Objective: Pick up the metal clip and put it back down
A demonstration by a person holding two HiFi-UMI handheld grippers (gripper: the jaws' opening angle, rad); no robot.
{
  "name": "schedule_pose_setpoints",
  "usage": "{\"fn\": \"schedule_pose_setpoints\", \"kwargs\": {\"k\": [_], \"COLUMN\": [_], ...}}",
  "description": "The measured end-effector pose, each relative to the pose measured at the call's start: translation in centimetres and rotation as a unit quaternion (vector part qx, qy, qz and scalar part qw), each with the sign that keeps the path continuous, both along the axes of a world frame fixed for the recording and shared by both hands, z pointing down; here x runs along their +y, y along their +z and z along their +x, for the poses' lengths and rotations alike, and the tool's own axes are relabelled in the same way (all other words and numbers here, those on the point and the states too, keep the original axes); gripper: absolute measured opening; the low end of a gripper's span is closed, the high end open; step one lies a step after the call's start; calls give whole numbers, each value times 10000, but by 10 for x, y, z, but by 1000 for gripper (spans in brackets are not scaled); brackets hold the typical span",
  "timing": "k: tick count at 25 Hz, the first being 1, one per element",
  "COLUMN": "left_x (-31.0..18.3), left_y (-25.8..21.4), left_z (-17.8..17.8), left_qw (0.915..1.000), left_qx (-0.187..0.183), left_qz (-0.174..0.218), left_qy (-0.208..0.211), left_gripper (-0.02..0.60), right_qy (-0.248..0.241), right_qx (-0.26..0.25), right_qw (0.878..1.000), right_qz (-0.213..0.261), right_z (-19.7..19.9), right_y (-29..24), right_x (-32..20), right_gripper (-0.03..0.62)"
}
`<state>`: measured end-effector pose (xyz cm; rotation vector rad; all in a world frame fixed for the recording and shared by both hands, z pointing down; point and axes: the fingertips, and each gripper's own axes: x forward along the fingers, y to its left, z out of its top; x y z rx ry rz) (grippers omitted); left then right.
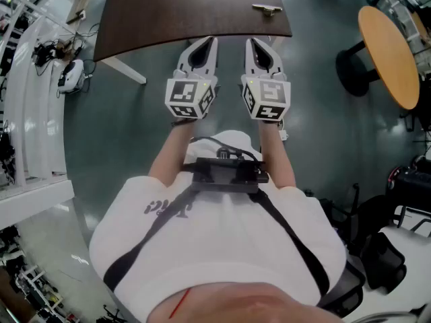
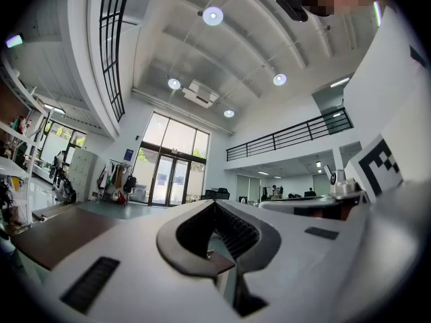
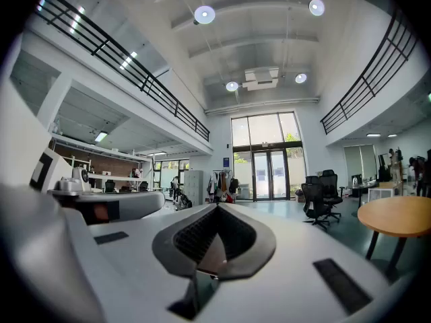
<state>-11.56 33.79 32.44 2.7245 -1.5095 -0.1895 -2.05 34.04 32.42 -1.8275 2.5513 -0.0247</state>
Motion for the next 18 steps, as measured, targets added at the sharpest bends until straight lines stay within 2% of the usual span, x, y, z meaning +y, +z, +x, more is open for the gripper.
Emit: {"fn": "schedule_pose_setpoints", "kwargs": {"k": [4, 9, 18], "left_x": [10, 13, -8], "left_y": [4, 22, 42], "left_z": [28, 58, 76], "left_qw": [9999, 9993, 9974], "left_qx": [-61, -174, -301], "left_qz": [51, -141, -365], "left_qy": [143, 298, 548], "left_gripper": [14, 14, 14], "right_qy": [54, 142, 307], "right_qx": [31, -130, -463], "right_qw": [10000, 9997, 9981], "right_qz": [4, -156, -264], "right_z": [22, 49, 70], "right_y": [5, 23, 38], "right_x": [9, 14, -8], "right_gripper": [6, 6, 6]}}
